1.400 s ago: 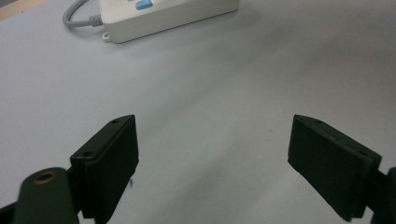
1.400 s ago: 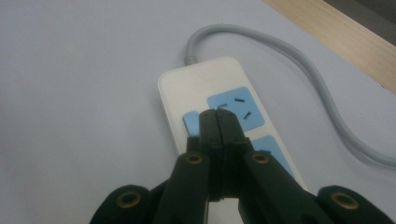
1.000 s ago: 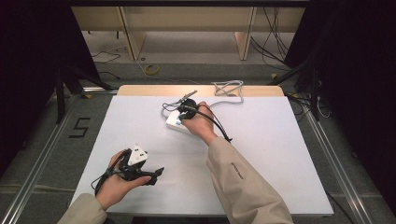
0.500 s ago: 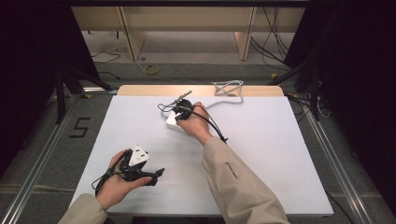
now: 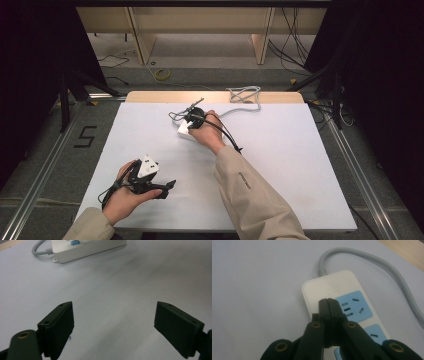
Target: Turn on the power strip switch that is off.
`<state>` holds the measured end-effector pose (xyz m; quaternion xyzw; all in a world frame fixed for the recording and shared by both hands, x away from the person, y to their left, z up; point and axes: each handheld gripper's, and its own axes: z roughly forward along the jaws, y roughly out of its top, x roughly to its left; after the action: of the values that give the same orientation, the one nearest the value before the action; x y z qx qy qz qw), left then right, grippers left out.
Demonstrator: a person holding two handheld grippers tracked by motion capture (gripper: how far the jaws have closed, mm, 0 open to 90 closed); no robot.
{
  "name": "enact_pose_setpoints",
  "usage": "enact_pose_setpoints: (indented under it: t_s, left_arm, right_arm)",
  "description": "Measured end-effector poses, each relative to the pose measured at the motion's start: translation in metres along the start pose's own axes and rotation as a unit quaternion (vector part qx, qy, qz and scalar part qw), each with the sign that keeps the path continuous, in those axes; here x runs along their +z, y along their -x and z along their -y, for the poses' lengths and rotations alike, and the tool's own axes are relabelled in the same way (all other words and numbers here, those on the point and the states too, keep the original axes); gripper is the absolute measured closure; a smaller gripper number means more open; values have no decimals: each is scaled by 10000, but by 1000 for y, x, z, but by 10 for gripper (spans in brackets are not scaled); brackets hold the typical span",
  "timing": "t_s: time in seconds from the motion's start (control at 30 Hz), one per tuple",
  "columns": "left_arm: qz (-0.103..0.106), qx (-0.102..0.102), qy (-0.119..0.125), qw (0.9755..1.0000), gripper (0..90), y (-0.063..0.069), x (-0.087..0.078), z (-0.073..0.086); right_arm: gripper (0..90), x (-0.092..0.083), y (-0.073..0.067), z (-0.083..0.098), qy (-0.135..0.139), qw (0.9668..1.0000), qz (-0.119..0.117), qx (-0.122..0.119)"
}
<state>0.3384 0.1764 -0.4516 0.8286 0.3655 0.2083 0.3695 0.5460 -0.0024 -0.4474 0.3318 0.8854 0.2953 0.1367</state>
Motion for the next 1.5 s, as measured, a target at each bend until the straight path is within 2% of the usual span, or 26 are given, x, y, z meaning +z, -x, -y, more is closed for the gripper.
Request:
enact_pose_setpoints:
  t_s: [0.53,0.7,1.5]
  left_arm:
    - [13,7,5,10000,159,0,0,0]
    - [24,12,-10,10000,159,-1,0,0]
    - [12,-4,0,10000,159,1,1,0]
  right_arm:
    - [900,3,-1,-2,-74,10000,43,-14]
    - [900,3,-1,-2,-100,9999,37,65]
    - [900,6,-7,-3,-219,9995,220,45]
